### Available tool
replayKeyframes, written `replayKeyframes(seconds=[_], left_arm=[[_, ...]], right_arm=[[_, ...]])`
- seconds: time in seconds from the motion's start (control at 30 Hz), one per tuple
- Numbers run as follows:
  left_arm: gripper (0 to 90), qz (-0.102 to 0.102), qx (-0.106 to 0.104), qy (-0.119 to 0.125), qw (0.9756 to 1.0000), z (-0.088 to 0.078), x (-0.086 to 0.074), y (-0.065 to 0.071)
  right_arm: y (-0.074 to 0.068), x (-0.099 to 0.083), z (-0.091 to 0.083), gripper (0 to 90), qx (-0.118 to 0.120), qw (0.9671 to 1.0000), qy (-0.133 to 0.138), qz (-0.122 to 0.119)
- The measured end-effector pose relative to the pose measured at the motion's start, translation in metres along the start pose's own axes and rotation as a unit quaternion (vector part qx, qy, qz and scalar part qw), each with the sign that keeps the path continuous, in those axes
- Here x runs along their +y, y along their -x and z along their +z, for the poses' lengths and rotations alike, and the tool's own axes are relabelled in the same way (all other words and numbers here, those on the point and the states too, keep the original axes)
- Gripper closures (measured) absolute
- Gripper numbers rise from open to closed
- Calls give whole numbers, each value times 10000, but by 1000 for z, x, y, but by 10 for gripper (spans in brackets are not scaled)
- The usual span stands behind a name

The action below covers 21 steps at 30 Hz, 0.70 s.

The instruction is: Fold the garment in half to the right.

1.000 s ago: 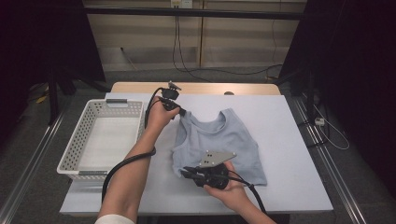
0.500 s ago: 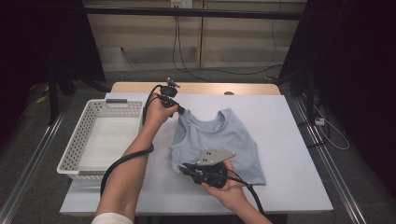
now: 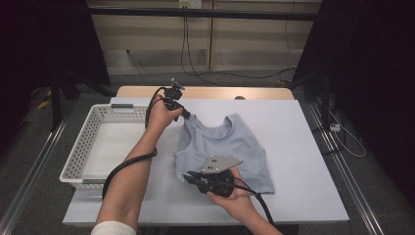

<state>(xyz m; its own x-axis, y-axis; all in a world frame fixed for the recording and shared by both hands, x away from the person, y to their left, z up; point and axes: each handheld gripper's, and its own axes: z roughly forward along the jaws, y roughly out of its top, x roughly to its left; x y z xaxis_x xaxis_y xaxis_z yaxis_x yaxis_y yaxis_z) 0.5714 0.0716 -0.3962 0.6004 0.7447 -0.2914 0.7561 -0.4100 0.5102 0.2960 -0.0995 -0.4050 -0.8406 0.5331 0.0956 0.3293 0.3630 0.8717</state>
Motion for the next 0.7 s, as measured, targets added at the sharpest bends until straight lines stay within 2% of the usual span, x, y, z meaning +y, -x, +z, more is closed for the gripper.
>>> replayKeyframes(seconds=[0.23, 0.47, 0.7], left_arm=[[866, -84, 9, -15, 10000, -8, -2, -8], [866, -155, 8, -2, 9999, -14, -5, -15], [867, -196, 38, -11, 9998, -20, -7, -19]], right_arm=[[-2, 4, 7, 836, 74, 10000, -32, -18], [-5, 7, 10, 836, 126, 9998, -79, -142], [-5, 9, 13, 836, 159, 9998, -39, -92]])
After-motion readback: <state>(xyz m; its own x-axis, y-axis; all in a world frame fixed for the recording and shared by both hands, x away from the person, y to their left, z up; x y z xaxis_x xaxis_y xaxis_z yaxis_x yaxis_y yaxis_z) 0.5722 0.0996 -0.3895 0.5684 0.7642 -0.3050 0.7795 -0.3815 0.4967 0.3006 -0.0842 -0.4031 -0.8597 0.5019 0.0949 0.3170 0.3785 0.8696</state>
